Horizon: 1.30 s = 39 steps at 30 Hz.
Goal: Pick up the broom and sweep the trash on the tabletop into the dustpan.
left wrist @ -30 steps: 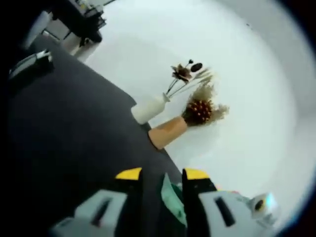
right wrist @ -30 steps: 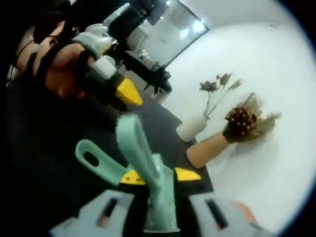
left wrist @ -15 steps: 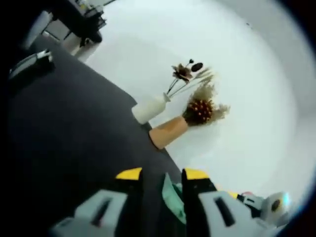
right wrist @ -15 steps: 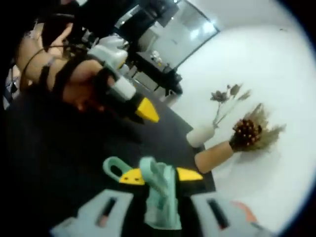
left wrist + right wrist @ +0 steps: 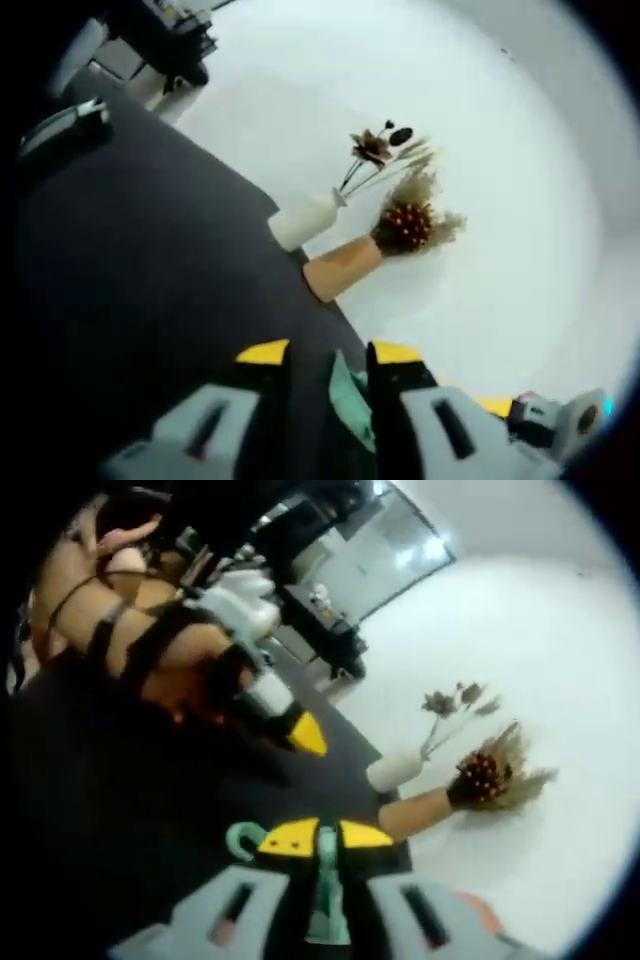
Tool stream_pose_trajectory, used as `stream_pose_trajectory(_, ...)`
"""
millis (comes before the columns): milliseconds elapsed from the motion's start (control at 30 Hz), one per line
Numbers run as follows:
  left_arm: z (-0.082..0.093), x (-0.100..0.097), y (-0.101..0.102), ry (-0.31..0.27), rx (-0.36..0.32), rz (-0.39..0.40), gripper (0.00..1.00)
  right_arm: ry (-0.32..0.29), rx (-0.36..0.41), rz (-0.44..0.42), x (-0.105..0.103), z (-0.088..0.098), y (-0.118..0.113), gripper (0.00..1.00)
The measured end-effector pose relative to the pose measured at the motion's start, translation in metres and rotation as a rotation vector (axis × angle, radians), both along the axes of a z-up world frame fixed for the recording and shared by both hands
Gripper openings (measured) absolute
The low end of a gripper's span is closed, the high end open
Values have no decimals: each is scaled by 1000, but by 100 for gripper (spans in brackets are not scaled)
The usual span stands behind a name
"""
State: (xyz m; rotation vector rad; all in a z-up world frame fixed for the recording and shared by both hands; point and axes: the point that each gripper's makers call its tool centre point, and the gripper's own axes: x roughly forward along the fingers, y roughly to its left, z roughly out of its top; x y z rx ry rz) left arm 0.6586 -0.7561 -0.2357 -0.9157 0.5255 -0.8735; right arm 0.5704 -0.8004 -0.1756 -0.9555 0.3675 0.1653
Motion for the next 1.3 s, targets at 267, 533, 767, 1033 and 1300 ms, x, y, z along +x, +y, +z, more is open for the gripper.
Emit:
stream_pose_trajectory(267, 0, 1, 1, 3, -3, 2, 30, -28, -32, -47, 1, -17, 6, 8)
stream_pose_trajectory(533, -1, 4, 2, 13, -10, 2, 30, 9, 39, -60, 0, -32, 7, 11)
stream_pose_trajectory(767, 0, 5, 2, 18, -16, -1, 29, 63, 207, -29, -11, -30, 14, 22)
stream_pose_trajectory(1033, 0, 5, 2, 17, -16, -3, 29, -20, 333, -37, -23, 6, 8, 17)
stream_pose_trajectory(1300, 4, 0, 1, -22, 7, -13, 29, -44, 337, -109, -48, 22, -32, 17)
